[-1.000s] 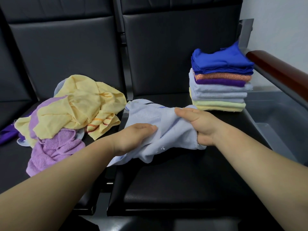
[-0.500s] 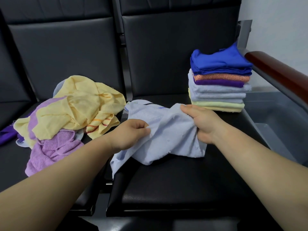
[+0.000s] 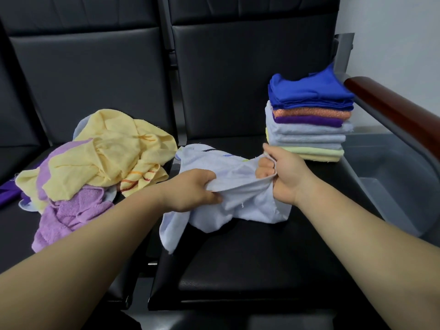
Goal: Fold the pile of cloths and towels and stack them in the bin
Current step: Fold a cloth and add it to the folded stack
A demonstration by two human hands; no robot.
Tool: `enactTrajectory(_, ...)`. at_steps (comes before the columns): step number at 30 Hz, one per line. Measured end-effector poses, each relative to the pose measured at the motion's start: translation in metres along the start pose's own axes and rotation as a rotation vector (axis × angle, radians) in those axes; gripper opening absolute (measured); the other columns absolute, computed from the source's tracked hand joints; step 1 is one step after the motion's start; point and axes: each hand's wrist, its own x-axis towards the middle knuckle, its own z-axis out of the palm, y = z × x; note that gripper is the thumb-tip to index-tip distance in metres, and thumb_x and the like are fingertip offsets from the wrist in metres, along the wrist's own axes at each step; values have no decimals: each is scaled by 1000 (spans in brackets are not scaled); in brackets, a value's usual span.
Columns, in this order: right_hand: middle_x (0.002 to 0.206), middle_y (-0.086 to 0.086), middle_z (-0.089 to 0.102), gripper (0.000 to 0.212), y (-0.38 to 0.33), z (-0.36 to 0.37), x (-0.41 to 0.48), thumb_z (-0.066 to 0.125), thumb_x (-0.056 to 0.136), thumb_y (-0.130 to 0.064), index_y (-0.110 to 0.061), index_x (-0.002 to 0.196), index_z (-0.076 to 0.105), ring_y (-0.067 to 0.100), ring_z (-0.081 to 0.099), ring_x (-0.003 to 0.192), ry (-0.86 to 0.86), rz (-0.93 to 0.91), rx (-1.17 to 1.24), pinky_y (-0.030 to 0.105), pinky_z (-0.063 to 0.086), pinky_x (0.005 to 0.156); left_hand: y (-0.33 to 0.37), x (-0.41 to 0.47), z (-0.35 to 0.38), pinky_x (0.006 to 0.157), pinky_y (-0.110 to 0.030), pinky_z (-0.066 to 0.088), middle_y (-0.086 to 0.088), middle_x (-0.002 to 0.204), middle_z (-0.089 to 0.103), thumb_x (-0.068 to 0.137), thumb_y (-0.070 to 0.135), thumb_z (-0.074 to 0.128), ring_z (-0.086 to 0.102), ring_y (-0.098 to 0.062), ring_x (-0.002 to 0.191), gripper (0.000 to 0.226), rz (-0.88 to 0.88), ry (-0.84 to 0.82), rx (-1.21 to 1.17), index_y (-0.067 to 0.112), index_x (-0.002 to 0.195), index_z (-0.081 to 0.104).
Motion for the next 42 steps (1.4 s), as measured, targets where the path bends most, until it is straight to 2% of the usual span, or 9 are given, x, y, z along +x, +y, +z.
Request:
enactTrajectory(6, 83, -17, 61, 20, 4, 5, -24, 83, 84, -38, -34, 100, 72, 4, 55, 74, -277, -105, -1301, 19, 42, 66, -21, -11, -21, 69, -27, 44, 9, 74, 61, 96, 25, 61, 55, -7, 72, 19, 18, 239, 152, 26, 77, 60)
enactTrajectory(9, 64, -15, 50, 29, 17, 3, -21, 80, 81, -42, -33, 65, 58, 9, 50, 67, -336, -116, -1631, 25, 39, 65, -19, -18, -23, 64, -25, 43, 5, 70, 60, 100, 24, 56, 52, -8, 66, 26, 3, 284, 73, 21, 74, 60)
enactTrajectory(15, 70, -6, 54, 29, 20, 13, -23, 68, 84, -33, -23, 68, 46, 17, 52, 71, -169, -431, -1714, 36, 46, 65, -7, -20, -18, 48, -26, 47, 3, 58, 56, 104, 36, 50, 55, -10, 53, 37, -38, 305, -260, 3, 91, 55)
enactTrajectory(20, 82, -1, 63, 26, 17, 17, -34, 77, 82, -35, -26, 86, 53, 18, 62, 75, -293, -215, -1776, 35, 56, 69, 13, -32, -29, 35, -19, 35, 6, 44, 47, 92, 27, 75, 46, -7, 33, 33, 36, 218, -236, 0, 87, 57)
enactTrajectory(25, 72, -3, 54, 31, 1, 16, -32, 70, 81, -33, -20, 64, 48, 21, 53, 76, -196, -416, -1859, 33, 41, 64, 9, -38, -24, 45, -23, 34, 3, 57, 43, 79, 37, 84, 40, -7, 42, 44, 13, -25, 219, 16, 68, 48)
enactTrajectory(29, 64, -8, 49, 36, -4, 18, -41, 80, 73, -36, -18, 63, 50, 13, 49, 69, -286, -366, -1439, 31, 44, 65, -8, -38, -27, 63, -37, 51, -9, 69, 59, 79, 47, 75, 58, -16, 61, 37, 31, -16, 97, 16, 76, 55)
enactTrajectory(33, 71, -6, 47, 43, 5, 16, -52, 85, 77, -38, -19, 78, 46, 12, 48, 67, -371, -113, -1651, 27, 41, 61, -11, -41, -31, 82, -40, 52, -3, 84, 65, 79, 48, 71, 61, -12, 81, 36, 70, -26, -134, 14, 89, 61)
enactTrajectory(37, 74, 0, 57, 24, 10, 13, -42, 73, 85, -31, -17, 77, 55, 17, 55, 68, -226, -261, -1829, 31, 44, 61, -1, -39, -25, 70, -33, 44, 4, 73, 54, 74, 47, 77, 53, -9, 72, 36, 70, -86, -207, 17, 79, 58)
enactTrajectory(42, 72, 0, 48, 43, -3, 12, -48, 86, 72, -37, -12, 72, 50, 15, 48, 69, -243, -271, -1445, 32, 43, 62, -2, -36, -22, 65, -31, 42, 4, 66, 52, 81, 37, 82, 50, -10, 64, 42, 67, -53, -40, 4, 81, 56)
